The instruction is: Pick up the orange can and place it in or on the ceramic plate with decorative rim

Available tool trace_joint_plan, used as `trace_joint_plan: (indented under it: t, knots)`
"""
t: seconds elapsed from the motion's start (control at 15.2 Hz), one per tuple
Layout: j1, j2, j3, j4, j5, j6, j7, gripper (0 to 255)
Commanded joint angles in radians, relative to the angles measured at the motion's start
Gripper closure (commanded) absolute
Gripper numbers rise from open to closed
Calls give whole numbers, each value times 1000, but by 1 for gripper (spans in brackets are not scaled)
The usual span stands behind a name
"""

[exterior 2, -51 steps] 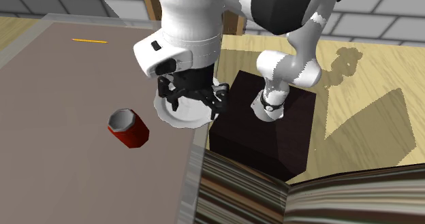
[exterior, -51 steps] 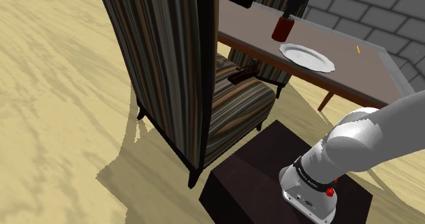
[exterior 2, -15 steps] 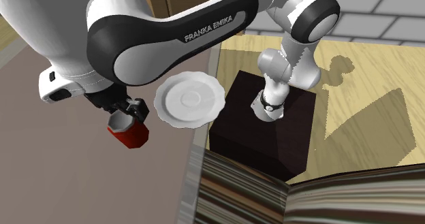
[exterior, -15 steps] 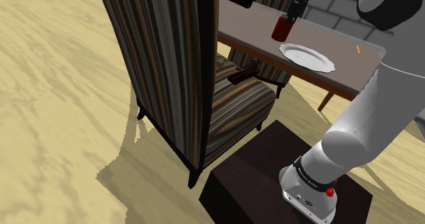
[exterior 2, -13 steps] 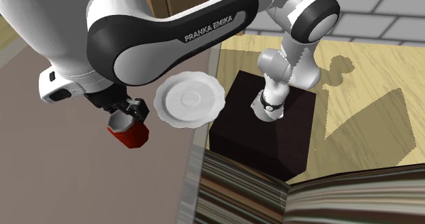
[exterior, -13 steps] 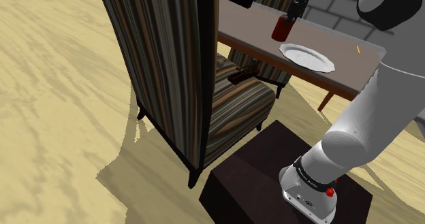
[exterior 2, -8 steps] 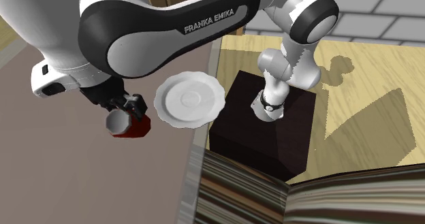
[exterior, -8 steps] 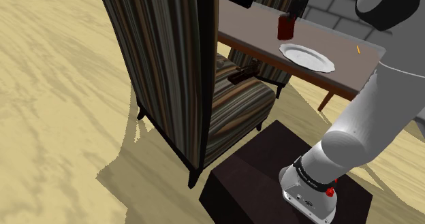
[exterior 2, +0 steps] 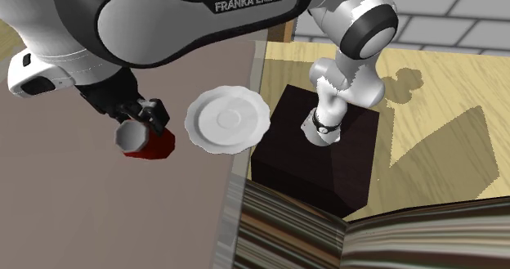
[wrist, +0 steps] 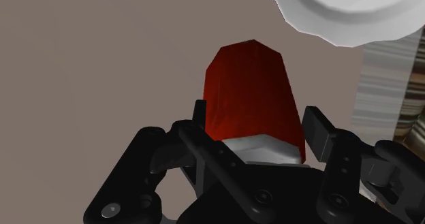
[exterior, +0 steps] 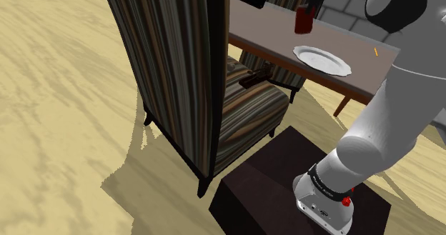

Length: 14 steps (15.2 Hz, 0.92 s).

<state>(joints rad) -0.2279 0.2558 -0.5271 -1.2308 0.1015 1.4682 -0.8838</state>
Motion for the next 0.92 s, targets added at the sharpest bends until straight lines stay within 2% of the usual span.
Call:
trace_joint_plan:
  t: [0.0, 0.26, 0.53, 0.86]
  knots:
    - [-9, 16, -1, 52, 9, -38, -4, 255]
    - [-35, 58, -3, 166, 32, -113, -12, 255]
    - [45, -162, -4, -91, -81, -52, 20, 255]
    - [81, -399, 30, -311, -199, -40, 73, 255]
